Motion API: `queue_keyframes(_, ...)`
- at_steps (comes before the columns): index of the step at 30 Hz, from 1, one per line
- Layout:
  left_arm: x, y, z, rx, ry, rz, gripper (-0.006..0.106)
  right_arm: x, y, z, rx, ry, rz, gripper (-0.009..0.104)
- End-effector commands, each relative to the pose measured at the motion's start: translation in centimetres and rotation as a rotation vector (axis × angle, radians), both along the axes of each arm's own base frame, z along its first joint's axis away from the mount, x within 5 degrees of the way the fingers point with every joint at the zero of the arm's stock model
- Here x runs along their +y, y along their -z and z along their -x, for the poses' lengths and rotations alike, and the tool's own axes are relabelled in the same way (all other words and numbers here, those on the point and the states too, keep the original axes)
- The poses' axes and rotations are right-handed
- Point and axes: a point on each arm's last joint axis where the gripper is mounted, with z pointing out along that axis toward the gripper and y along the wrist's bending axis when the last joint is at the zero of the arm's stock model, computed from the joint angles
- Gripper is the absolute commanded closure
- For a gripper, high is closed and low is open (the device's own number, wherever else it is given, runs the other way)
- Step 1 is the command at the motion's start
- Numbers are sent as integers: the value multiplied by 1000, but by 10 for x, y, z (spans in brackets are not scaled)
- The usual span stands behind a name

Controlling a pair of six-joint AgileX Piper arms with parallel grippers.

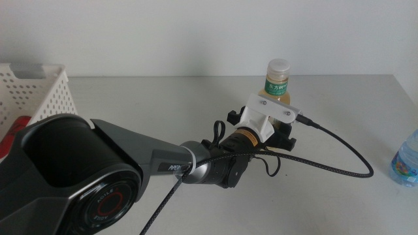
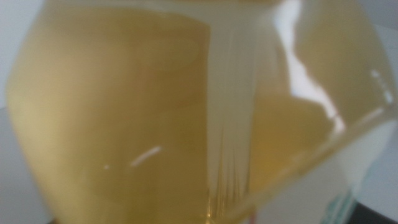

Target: Use arms to grab the bottles and put them into the dustbin to the left of the table.

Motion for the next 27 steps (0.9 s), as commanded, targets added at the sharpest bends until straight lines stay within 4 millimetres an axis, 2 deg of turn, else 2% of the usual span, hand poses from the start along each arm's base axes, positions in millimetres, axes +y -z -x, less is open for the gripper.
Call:
queue_keyframes(1, -1, -47, -5, -132, -18, 112, 54, -1, -6, 0, -73, 9, 20, 10)
queue_keyframes(5, 3, -47, -8, -94, -71, 152, 98, -1, -6, 0, -73, 9, 20, 10)
queue_keyframes(6, 5, -47, -8, -82, -94, 159, 102, -1, -6, 0, -73, 9, 20, 10)
queue_keyframes(10, 10, -58, -9, -66, -142, 102, 102, -1, -6, 0, -73, 9, 20, 10)
queue_keyframes(16, 13, -115, 10, -21, -4, -49, 102, -1, -6, 0, -73, 9, 20, 10)
queue_keyframes(20, 31, -146, 16, 54, 47, -77, 102, -1, -6, 0, -73, 9, 20, 10)
queue_keyframes(27, 78, -188, 19, 169, 74, -101, 102, -1, -6, 0, -73, 9, 20, 10)
